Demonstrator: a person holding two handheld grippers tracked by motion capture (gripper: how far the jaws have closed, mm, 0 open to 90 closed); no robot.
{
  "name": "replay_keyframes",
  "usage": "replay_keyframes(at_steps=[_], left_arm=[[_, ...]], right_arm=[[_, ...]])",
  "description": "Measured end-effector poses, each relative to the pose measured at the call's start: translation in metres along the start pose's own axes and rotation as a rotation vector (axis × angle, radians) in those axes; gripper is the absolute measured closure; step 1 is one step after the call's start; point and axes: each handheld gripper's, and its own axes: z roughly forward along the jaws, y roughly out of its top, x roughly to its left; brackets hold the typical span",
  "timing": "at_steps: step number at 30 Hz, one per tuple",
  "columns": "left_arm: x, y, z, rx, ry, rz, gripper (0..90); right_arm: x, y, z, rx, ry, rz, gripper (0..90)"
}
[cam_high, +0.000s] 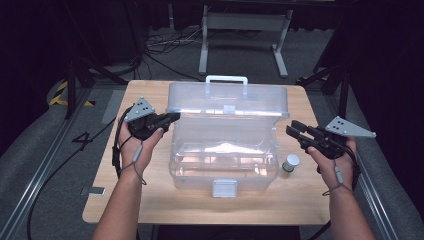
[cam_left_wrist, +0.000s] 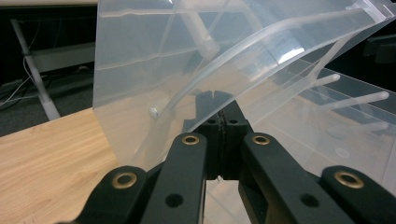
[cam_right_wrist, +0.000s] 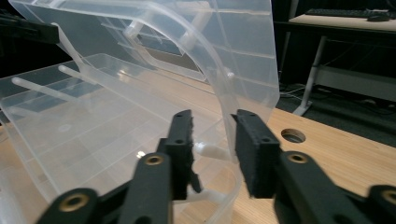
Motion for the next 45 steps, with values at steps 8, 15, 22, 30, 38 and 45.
replay_keyframes(at_steps=[8,15,22,30,38,45], left_arm=[[0.002,0.001,0.001,-0.001,-0.008,-0.003,89.6],[0.003,0.003,0.001,0.017,-0.015,0.007,89.4],[0.006,0.005,0.004,0.014,-0.028,0.009,87.8],[0.008,0.006,0.006,0.016,-0.037,0.012,87.5],[0.008,0.006,0.006,0.023,-0.038,0.009,87.0],[0.007,0.005,0.005,0.024,-0.037,0.013,86.7]], right_arm=[[0.006,-0.001,0.015,0.037,-0.061,-0.023,51.6],[0.008,0.004,0.026,0.034,-0.131,-0.012,50.1],[0.013,0.013,0.034,0.003,-0.188,-0.010,50.3],[0.016,0.021,0.041,-0.014,-0.247,-0.005,50.3],[0.018,0.030,0.052,-0.018,-0.300,-0.020,50.5],[0.022,0.032,0.060,-0.037,-0.338,-0.005,51.3]])
